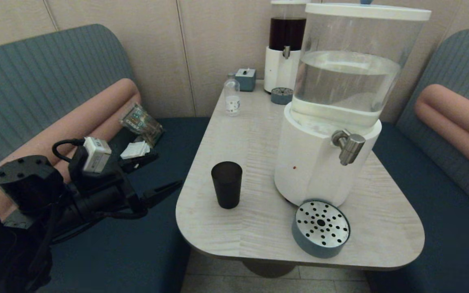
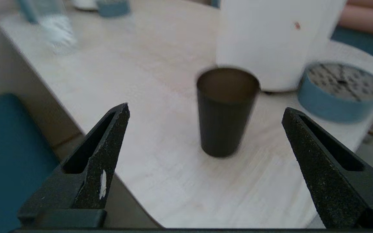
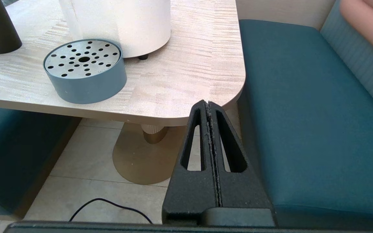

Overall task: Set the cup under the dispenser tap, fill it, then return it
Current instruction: Pick up the cup

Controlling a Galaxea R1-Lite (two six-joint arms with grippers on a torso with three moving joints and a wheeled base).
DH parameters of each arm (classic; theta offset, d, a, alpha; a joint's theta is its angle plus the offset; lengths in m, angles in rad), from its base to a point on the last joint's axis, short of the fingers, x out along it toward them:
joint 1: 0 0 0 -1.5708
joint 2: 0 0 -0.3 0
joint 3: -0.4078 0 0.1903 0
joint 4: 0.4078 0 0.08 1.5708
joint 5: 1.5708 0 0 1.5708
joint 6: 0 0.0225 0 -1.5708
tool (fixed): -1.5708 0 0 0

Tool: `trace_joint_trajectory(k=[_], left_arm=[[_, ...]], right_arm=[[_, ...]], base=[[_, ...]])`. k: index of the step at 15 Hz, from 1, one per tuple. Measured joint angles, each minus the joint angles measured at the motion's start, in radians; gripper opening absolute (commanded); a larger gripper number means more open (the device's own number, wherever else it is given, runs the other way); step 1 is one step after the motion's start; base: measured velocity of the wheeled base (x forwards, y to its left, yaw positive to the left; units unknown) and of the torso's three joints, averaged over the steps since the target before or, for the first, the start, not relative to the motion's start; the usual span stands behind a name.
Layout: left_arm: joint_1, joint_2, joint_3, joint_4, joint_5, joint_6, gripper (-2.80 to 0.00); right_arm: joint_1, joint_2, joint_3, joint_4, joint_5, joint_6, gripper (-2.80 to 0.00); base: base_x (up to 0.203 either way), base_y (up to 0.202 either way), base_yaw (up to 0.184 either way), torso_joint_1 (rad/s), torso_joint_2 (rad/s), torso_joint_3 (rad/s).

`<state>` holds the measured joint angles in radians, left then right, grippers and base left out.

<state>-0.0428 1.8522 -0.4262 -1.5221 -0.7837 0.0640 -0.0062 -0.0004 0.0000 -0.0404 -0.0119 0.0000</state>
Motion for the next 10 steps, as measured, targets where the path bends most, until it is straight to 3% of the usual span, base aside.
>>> trace_joint_trajectory(k=[3,10], left_arm=[[-0.007,0.080,-0.019,0.000,-0.074,0.013,0.00],[-0.016,0.274,-0.113,0.000,-0.148,0.035,0.00]], right_arm=[[0.000,0.000,0.000,0.000,0.000,0.000,-2.80],[0.000,0.000,0.000,0.000,0.000,0.000,-2.80]], base=[[0.000,0.000,0.000,0.000,0.00,0.000],[0.000,0.000,0.000,0.000,0.00,0.000]])
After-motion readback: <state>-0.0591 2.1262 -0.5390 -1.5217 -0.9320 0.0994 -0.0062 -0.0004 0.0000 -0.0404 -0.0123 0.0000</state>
